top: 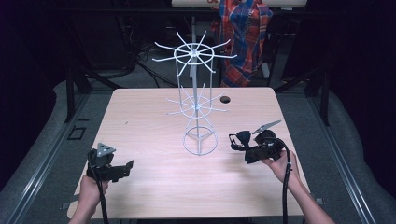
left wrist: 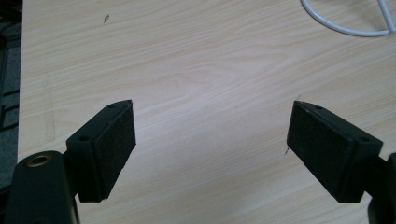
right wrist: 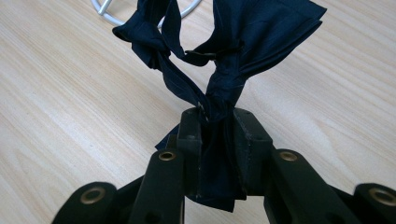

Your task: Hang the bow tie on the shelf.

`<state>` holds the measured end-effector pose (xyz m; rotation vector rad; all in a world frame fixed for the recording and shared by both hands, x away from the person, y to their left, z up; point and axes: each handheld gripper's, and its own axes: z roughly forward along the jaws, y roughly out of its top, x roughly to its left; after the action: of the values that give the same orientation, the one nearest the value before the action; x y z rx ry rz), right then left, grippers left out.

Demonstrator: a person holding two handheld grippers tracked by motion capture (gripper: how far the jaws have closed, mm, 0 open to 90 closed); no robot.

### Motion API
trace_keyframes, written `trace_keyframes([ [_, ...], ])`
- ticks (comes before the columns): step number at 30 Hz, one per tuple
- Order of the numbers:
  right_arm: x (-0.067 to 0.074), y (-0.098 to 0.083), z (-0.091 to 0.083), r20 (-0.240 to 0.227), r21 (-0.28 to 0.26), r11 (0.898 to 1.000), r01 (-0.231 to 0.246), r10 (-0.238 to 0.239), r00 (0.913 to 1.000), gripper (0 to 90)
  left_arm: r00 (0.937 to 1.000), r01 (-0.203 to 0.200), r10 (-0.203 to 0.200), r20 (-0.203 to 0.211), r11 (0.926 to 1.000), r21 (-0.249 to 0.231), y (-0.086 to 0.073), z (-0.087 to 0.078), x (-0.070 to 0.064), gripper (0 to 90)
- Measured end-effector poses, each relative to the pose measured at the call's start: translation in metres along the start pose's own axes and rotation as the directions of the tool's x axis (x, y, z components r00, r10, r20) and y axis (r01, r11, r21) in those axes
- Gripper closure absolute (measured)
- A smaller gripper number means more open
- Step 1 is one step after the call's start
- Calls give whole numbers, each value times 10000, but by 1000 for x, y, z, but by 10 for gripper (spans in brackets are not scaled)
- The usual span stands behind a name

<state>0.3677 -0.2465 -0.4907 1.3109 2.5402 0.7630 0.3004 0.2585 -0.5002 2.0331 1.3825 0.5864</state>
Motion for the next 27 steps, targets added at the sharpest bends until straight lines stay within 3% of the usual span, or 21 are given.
trace_keyframes([
  [7, 0, 3, -4, 29, -261, 9996, 72, -72, 10000, 741, 10000, -9, 9, -5, 10000, -4, 0, 0, 0, 158],
  [27, -2, 8, -12, 108, -368, 9993, 99, -96, 9999, 742, 10000, -5, 5, -22, 10000, 25, 0, 0, 0, 159],
])
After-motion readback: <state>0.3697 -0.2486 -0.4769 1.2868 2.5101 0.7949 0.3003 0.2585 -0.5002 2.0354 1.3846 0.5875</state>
